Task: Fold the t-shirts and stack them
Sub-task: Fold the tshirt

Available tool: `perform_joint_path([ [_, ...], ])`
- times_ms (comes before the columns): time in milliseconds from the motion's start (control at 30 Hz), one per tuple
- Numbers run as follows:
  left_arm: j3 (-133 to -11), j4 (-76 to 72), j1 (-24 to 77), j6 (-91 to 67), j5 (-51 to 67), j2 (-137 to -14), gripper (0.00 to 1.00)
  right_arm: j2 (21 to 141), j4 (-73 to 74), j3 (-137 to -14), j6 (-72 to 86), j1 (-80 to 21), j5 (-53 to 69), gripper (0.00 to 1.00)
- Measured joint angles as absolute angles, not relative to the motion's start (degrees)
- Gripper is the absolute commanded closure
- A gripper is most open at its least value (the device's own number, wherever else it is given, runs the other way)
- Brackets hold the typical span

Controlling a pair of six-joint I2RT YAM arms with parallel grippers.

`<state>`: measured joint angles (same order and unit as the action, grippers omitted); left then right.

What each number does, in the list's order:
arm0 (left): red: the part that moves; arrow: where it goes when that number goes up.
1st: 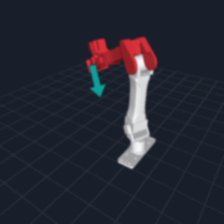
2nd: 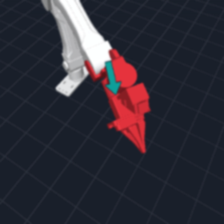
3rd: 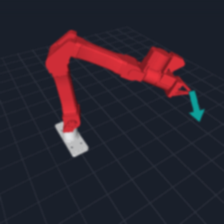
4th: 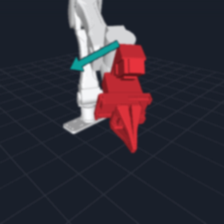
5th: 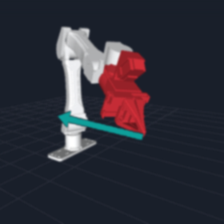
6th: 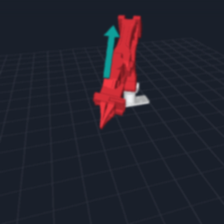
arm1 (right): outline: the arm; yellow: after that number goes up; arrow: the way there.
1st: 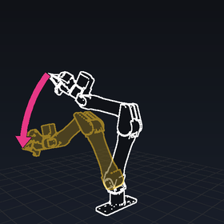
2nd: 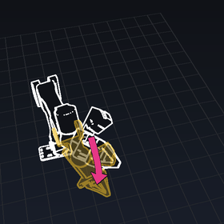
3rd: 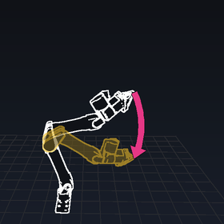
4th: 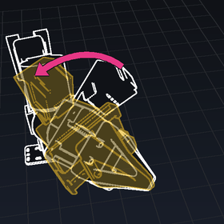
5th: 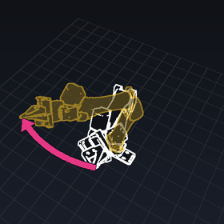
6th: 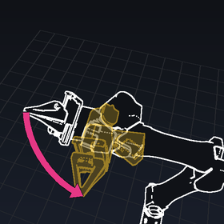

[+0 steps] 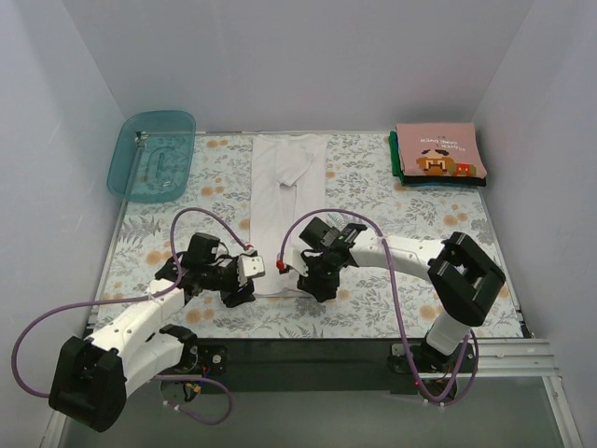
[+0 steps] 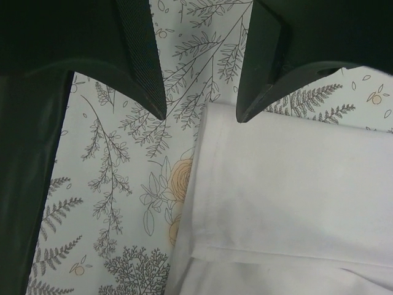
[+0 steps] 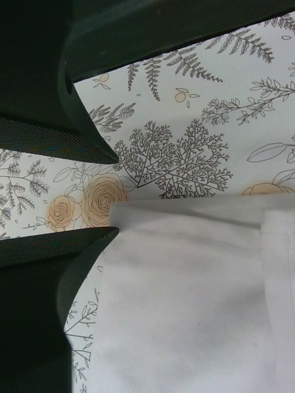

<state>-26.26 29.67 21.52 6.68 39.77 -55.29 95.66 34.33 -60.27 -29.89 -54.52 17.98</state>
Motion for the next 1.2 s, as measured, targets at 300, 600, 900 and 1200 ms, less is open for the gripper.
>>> perform_joint_path([
  [300,-23.4,24.8,23.3,10.5,37.1,-55.3,0.54,94.4,31.9,-60.6,-28.2,-54.5,15.6,0.51],
  [600,-22.7,19.6,27.4,11.6,33.4,-55.5,0.59,95.7,30.9,-60.8,-28.2,-54.5,14.2,0.5],
  [900,-20.8,17.4,30.8,12.8,30.3,-57.3,0.62,97.4,29.8,-61.5,-28.0,-54.9,13.2,0.58],
  [1200,-19.9,15.9,31.3,13.5,27.0,-57.6,0.9,98.4,29.4,-61.4,-27.1,-55.2,11.0,0.92],
])
